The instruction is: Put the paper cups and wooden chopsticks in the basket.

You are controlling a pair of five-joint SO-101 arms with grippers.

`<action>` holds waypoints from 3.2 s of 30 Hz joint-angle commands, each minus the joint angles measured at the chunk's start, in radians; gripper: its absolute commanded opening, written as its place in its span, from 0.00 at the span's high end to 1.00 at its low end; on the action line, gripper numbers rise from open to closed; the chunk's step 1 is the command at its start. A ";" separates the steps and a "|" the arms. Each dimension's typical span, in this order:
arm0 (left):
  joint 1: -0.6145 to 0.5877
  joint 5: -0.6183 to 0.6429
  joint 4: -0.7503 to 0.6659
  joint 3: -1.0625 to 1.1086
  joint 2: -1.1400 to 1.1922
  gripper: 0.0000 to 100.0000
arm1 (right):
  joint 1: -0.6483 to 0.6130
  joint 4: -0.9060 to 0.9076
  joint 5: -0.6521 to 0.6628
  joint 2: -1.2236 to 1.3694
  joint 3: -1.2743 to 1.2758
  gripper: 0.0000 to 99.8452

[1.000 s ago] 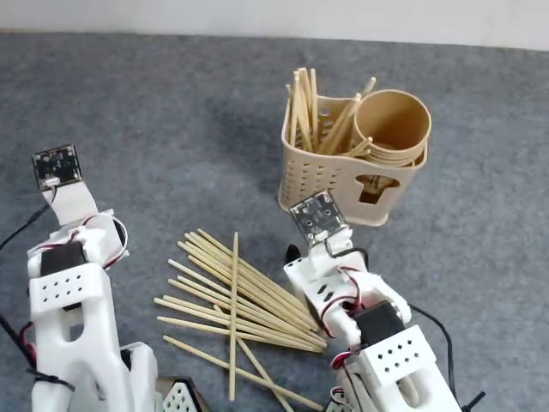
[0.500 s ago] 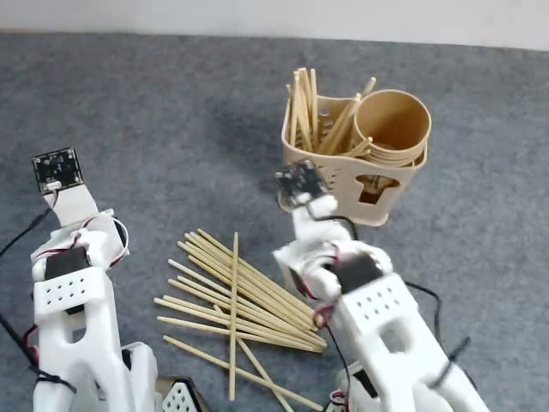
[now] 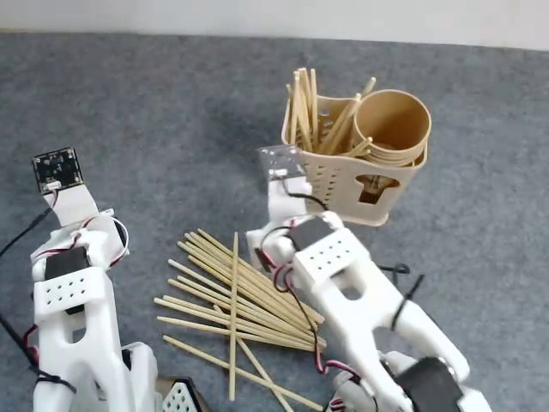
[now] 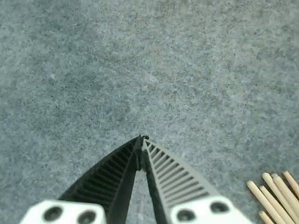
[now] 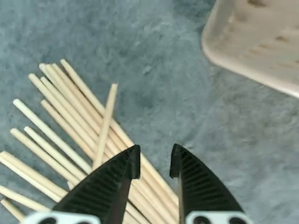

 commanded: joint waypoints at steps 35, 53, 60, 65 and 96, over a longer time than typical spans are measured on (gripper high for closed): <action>-0.035 -0.005 -0.017 -0.005 -0.025 0.99 | -0.151 -0.156 0.204 0.309 -0.113 1.00; -0.035 -0.005 -0.017 -0.005 -0.024 0.99 | -0.151 -0.030 0.273 0.111 -0.097 1.00; -0.035 -0.005 -0.017 -0.005 -0.024 0.99 | -0.151 -0.022 0.273 -0.022 -0.042 1.00; -0.036 -0.005 -0.017 -0.005 -0.024 0.99 | -0.107 -0.021 0.273 -0.143 -0.033 1.00; -0.036 -0.005 -0.018 -0.004 -0.019 0.99 | 0.022 -0.035 0.430 -0.789 -0.291 1.00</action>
